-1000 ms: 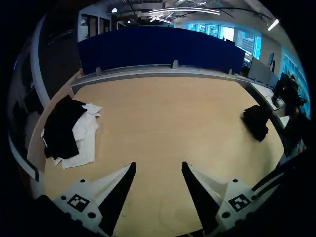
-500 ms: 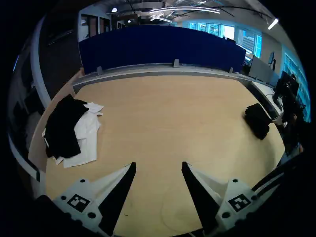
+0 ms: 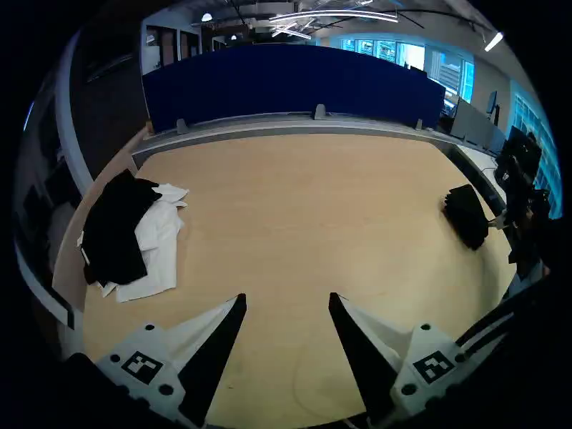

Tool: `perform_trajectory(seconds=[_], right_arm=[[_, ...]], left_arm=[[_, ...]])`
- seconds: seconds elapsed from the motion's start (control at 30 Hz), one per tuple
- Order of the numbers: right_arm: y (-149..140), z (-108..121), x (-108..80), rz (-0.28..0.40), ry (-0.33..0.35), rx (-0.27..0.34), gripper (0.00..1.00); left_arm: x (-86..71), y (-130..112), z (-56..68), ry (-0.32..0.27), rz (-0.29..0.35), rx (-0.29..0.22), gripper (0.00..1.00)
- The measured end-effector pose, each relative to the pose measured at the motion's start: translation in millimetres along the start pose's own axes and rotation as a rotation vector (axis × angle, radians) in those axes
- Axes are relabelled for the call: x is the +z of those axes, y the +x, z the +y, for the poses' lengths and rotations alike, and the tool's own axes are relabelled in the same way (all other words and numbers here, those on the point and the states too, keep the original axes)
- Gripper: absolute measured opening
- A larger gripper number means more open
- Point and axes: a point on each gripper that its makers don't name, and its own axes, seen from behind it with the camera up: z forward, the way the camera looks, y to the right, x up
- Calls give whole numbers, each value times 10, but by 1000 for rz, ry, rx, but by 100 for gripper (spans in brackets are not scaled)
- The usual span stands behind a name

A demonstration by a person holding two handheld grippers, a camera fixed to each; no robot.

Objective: Fold towel

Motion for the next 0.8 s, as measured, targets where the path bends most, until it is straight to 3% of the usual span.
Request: perform_trajectory(seconds=[0.27, 0.47, 0.7, 0.8], right_arm=[[5, 0, 2, 8, -10, 11, 7], [-26, 14, -54, 17, -18, 22, 18], [-66, 19, -208, 46, -17, 63, 57], [-81, -2, -273, 58, -9, 80, 81]], left_arm=[[1, 1, 5, 0, 0, 0, 85], [-3, -8, -1, 0, 0, -2, 85], [-20, 3, -31, 1, 6, -7, 85], [-28, 15, -47, 1, 9, -9, 85]])
